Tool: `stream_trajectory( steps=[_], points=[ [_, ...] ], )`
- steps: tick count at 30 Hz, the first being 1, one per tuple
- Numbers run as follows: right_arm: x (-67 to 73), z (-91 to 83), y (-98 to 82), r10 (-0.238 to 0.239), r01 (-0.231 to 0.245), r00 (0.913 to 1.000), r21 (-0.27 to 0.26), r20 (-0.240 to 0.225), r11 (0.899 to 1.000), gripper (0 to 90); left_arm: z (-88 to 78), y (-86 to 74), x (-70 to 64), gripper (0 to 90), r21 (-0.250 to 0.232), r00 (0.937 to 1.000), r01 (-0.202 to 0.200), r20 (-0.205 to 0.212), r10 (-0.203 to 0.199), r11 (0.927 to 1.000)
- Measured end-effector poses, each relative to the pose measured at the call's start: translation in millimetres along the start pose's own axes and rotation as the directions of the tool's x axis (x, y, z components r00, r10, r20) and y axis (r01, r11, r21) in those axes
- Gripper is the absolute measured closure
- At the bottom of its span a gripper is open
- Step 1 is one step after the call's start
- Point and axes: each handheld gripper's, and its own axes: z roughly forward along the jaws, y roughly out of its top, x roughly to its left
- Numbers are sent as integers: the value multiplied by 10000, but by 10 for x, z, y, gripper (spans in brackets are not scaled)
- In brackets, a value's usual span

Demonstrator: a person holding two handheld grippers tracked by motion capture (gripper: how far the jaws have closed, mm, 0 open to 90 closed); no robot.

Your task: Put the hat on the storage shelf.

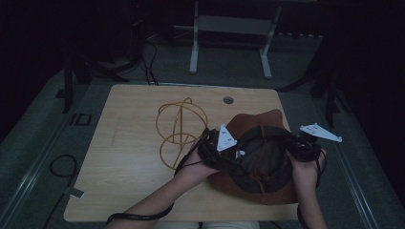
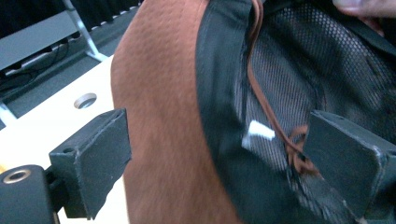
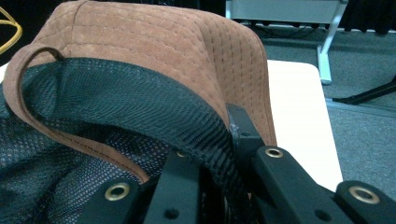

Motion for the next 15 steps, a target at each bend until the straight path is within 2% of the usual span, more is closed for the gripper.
stream_trajectory(
  steps=[4, 5, 7, 10, 12, 13, 15],
  points=[
    [-12, -10, -1, -23, 23, 10000, 41, -37, 10000, 843, 136, 120, -36, 82, 128, 9999, -170, 1, 170, 9998],
    [-12, -15, -2, -42, 42, 10000, 44, -2, 10000, 842, 214, 170, -27, 82, 175, 10000, 62, 4, -62, 9998],
    [-18, -17, -5, -42, 42, 10000, 48, -21, 10000, 842, 264, 199, -25, 82, 259, 9998, 215, -53, -214, 9994],
    [-50, -38, -27, -8, 8, 10000, -19, -36, 10000, 842, 354, 252, -20, 82, 529, 9994, 127, -339, -109, 9985],
    [-57, -48, -35, 1, -1, 10000, -20, -11, 10000, 842, 442, 287, -16, 92, 817, 9963, -182, -818, 249, 9965],
    [-57, -48, -35, 1, -1, 10000, -20, -11, 10000, 842, 442, 287, -16, 123, 817, 9963, -182, -818, 249, 9965],
    [-49, -54, -35, -4, 4, 10000, -15, -60, 10000, 842, 496, 290, -3, 128, 914, 9951, 2, -984, 89, 9958]
  ],
)
